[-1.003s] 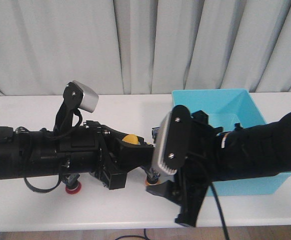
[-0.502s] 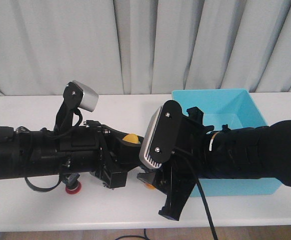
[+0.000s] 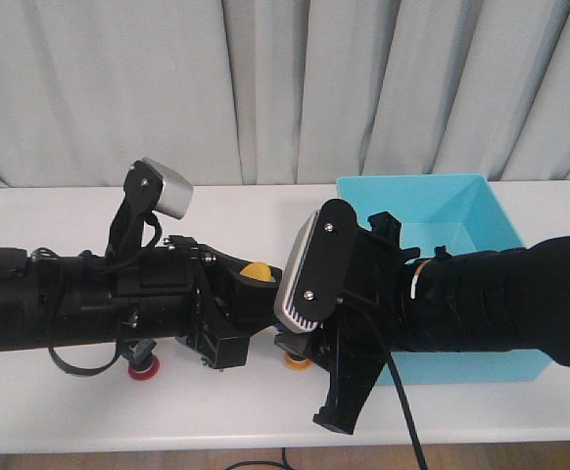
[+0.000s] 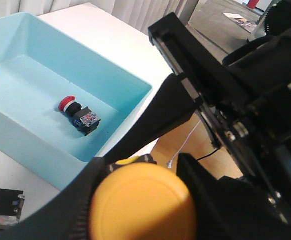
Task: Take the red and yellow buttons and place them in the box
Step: 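Reach the right gripper to the yellow button and take it from the left gripper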
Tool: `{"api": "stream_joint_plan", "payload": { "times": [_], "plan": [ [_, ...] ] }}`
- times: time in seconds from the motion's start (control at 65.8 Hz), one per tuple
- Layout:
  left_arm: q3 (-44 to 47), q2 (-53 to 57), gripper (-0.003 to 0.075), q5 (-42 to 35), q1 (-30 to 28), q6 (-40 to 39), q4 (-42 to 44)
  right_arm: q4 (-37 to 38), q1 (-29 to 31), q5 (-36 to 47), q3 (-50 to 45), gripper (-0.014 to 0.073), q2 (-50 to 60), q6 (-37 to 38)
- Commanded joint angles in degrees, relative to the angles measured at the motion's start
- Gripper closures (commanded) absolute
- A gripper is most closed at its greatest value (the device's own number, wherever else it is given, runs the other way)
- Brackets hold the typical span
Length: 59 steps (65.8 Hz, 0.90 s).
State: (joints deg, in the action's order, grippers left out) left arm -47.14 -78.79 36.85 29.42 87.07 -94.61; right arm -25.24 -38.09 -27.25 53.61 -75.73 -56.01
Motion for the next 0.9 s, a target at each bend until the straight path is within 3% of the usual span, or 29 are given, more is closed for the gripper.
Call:
{"api": "stream_joint_plan", "payload": {
  "times": [0.0, 0.243, 0.517, 0.593, 0.76, 0.881],
  "plan": [
    [-1.7, 1.5, 0.0563, 2.2, 0.2, -0.2, -3.4, -0.7, 0.0, 2.1, 1.5, 0.0355, 1.3, 0.2],
    [-1.7, 1.5, 0.0525, 2.3, 0.2, -0.1, -3.4, -0.7, 0.0, 1.7, 1.5, 0.0358, 1.3, 0.2],
    [-1.7, 1.5, 0.0200, 2.3, 0.2, -0.1, -3.3, -0.7, 0.0, 0.7, 1.5, 0.0357, 1.3, 0.2],
    [-1.7, 1.5, 0.0149, 2.3, 0.2, -0.1, -3.3, -0.7, 0.0, 0.6, 1.5, 0.0357, 1.3, 0.2],
    [-1.7, 1.5, 0.0127, 2.3, 0.2, 0.0, -2.4, 1.0, 0.5, 0.5, 1.5, 0.0357, 1.3, 0.4],
    [-1.7, 1.5, 0.0134, 2.3, 0.2, 0.0, -0.1, 4.4, 3.5, 0.5, 1.5, 0.0357, 1.3, 4.5]
  ]
}}
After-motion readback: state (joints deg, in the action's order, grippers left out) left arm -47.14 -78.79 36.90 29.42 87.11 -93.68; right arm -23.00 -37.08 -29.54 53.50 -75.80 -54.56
